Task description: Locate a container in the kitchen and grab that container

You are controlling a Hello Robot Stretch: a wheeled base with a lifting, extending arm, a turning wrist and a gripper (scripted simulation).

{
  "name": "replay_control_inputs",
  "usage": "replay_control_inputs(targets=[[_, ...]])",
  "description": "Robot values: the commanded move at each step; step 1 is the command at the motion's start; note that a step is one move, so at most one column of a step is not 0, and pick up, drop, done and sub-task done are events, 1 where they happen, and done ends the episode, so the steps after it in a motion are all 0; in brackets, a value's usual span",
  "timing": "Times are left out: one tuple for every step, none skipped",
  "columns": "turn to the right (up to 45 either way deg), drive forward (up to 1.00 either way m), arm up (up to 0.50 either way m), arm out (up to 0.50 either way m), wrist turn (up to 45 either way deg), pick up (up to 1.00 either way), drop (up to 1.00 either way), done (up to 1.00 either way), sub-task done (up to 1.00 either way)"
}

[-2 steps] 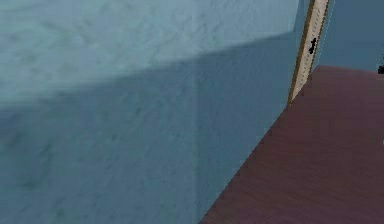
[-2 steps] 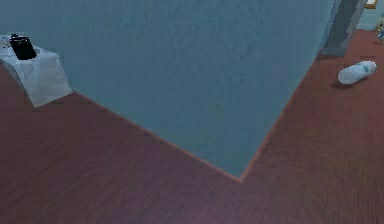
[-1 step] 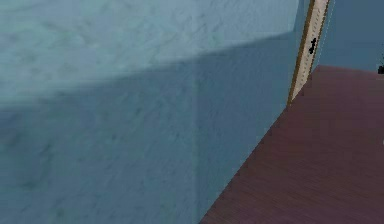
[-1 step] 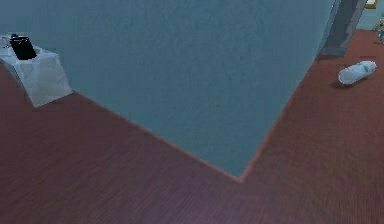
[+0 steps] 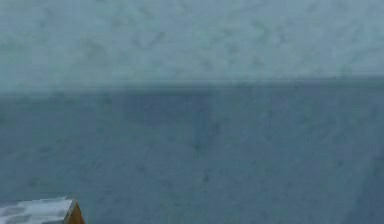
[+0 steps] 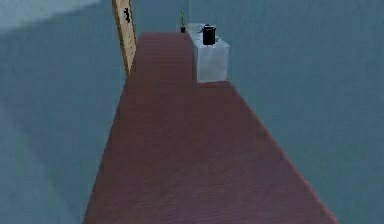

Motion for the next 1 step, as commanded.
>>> replay_control_inputs(targets=[[-45.0, 0.00, 0.00, 0.00, 0.0, 0.00, 0.00, 0.00, 0.00]])
